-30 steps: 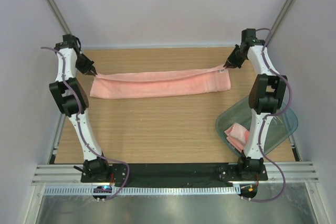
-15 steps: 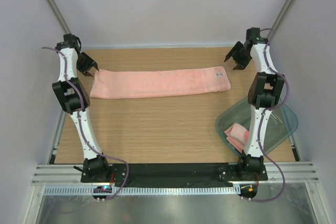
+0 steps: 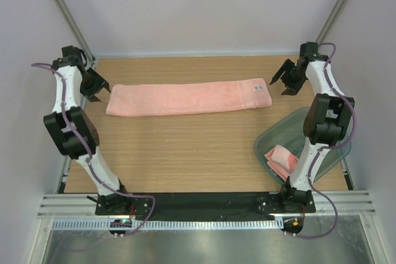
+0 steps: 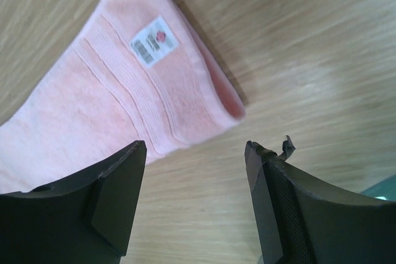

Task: Roll the towels
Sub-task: Fold the towel

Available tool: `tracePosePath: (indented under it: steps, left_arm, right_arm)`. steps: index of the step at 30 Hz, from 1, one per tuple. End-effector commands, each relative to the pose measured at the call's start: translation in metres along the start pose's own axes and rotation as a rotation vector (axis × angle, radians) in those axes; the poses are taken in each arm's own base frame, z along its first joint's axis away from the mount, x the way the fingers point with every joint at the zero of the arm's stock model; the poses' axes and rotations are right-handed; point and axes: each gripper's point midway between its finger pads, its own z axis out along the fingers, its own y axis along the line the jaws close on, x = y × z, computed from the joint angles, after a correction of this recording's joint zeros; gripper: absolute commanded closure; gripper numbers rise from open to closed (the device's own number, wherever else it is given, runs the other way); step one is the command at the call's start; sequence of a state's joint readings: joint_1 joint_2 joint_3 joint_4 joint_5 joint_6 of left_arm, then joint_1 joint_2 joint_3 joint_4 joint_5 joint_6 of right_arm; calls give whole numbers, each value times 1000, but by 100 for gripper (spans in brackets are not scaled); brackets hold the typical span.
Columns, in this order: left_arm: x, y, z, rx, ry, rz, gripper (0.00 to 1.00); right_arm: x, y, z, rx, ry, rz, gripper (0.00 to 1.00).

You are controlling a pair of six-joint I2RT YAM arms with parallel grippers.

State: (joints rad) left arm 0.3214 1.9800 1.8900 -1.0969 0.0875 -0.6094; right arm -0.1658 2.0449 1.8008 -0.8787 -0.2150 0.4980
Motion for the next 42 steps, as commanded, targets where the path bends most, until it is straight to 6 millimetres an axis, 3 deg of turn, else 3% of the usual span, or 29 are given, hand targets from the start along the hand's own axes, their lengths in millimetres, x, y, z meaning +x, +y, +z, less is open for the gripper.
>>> tracePosePath:
  steps: [1, 2, 5, 6, 7, 10, 19, 29, 35, 38, 42]
  left_arm:
    - [15, 1, -30, 64, -92, 68, 46]
    - [36, 10, -21, 51, -53, 102, 46]
    - [57, 19, -33, 56, -75, 126, 47]
    - [79, 26, -23, 44, -29, 131, 47]
    - [85, 23, -33, 75, -55, 141, 47]
    - [113, 27, -23, 85, -39, 176, 48]
    - [127, 49, -17, 59, -88, 206, 47]
    - [127, 47, -15, 65, -82, 209, 48]
    - [129, 48, -14, 63, -80, 214, 49]
    - [129, 48, -14, 61, -79, 216, 49]
    - [129, 49, -13, 59, -77, 213, 49]
  right_arm:
    - [17, 3, -7, -56, 5, -39, 28]
    - [26, -1, -3, -60, 24, -35, 28]
    - [34, -2, 0, -70, 43, -31, 28]
    - [36, -3, 2, -71, 51, -29, 28]
    - [37, -4, 4, -70, 56, -27, 28]
    - [40, -7, 10, -60, 67, -24, 27]
    - [48, -17, 39, -44, 104, 4, 31]
    - [58, -27, 63, -6, 131, 3, 33]
    - [60, -30, 74, -8, 145, 6, 49]
    - [60, -33, 75, 3, 143, 2, 69]
    - [58, -35, 71, 10, 136, -2, 85]
